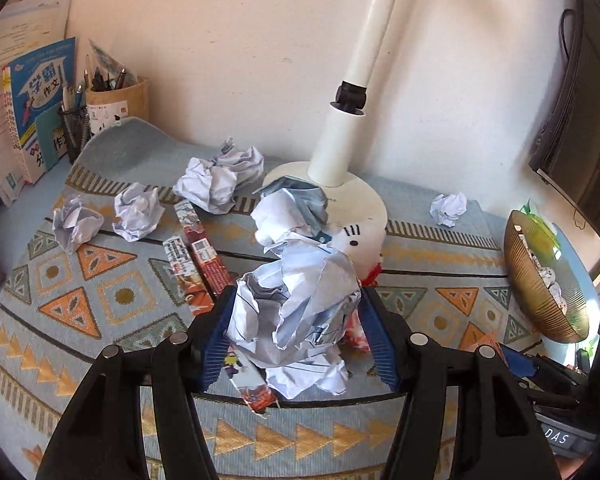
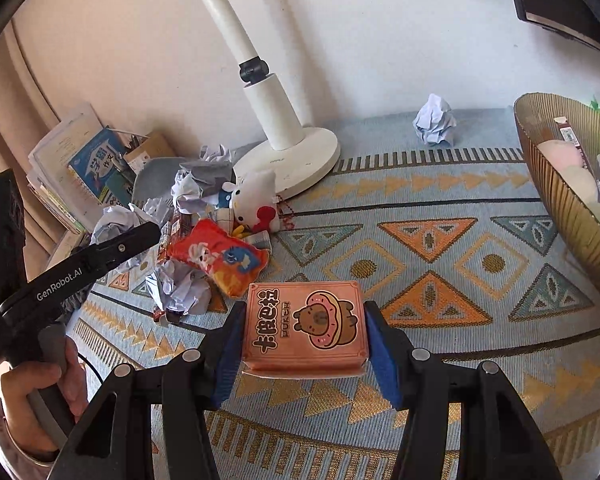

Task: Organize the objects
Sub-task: 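Carry the paper ball and pink box to the glass bowl and open both grippers, then move both grippers back to the pile on the rug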

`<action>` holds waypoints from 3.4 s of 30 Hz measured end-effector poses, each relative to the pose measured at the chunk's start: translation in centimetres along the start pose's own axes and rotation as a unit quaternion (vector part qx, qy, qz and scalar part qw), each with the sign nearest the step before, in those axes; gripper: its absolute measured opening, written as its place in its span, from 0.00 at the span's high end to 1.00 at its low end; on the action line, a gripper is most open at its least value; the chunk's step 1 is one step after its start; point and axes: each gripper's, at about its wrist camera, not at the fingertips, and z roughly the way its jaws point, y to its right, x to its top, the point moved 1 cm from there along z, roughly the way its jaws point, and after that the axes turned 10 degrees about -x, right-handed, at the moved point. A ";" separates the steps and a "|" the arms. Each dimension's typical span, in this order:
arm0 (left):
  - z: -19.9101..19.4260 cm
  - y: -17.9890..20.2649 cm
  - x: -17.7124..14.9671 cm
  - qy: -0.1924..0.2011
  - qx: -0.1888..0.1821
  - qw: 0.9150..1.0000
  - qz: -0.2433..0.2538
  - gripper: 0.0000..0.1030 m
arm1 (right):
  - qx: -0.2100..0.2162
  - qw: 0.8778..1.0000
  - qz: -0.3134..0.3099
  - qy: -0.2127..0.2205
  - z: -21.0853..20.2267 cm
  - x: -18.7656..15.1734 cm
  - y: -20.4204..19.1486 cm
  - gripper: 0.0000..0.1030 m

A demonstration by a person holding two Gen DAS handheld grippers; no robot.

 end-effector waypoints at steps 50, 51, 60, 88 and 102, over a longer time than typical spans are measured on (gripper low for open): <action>14.0 26.9 1.1 -0.115 -0.151 0.974 0.126 0.00 | -0.143 0.977 0.156 0.030 -5.0 8.2 22.9 0.00; 13.9 26.9 1.0 -0.113 -0.150 0.974 0.127 0.00 | -0.149 0.976 0.153 0.031 -5.1 8.3 22.8 0.00; 13.1 27.6 1.1 -0.106 -0.156 0.973 0.134 0.00 | -0.158 0.976 0.146 0.028 -5.3 8.2 22.3 0.00; 4.8 16.1 3.7 -0.049 -0.071 0.994 0.071 0.00 | -0.108 0.987 0.109 0.049 -7.5 8.3 9.6 0.00; -1.3 -1.8 4.0 -0.021 0.049 0.999 0.010 0.00 | -0.066 0.996 0.055 0.030 -3.0 5.8 -2.2 0.00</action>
